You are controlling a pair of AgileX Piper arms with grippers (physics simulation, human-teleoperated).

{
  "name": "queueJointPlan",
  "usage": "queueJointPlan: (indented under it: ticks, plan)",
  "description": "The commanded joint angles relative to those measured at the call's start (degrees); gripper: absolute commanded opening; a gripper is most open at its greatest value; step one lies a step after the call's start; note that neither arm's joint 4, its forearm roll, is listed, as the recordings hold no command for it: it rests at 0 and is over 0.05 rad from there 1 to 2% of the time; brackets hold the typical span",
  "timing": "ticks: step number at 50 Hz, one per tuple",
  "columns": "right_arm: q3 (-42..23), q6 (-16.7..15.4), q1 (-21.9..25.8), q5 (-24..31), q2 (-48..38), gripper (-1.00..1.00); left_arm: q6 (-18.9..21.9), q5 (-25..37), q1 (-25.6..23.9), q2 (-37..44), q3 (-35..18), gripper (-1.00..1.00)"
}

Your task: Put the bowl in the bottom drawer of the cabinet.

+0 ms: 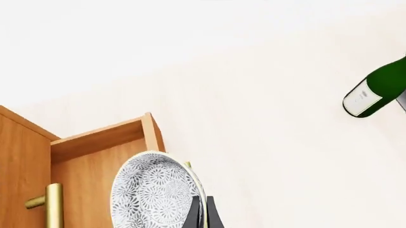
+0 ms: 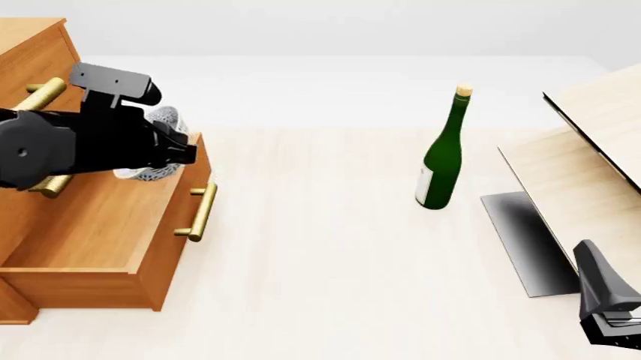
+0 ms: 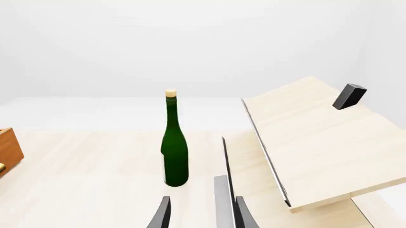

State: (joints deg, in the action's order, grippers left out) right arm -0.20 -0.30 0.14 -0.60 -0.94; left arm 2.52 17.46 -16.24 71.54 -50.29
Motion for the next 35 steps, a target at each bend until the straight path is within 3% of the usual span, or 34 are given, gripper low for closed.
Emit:
queueJointPlan:
  ticks: [1, 17, 35]
  plan:
    - [0.0, 0.0, 0.0, 0.0, 0.0, 1.0, -0.3, -1.1, 3.5, -1.6, 1.6, -1.0]
    - [0.0, 0.0, 0.0, 0.0, 0.0, 1.0, -2.3, -3.6, 7.7, -2.5, 5.6, -1.0]
    - [0.0, 0.0, 0.0, 0.0, 0.0, 1.0, -4.4, -6.8, 7.7, 0.4, 8.3, -1.0]
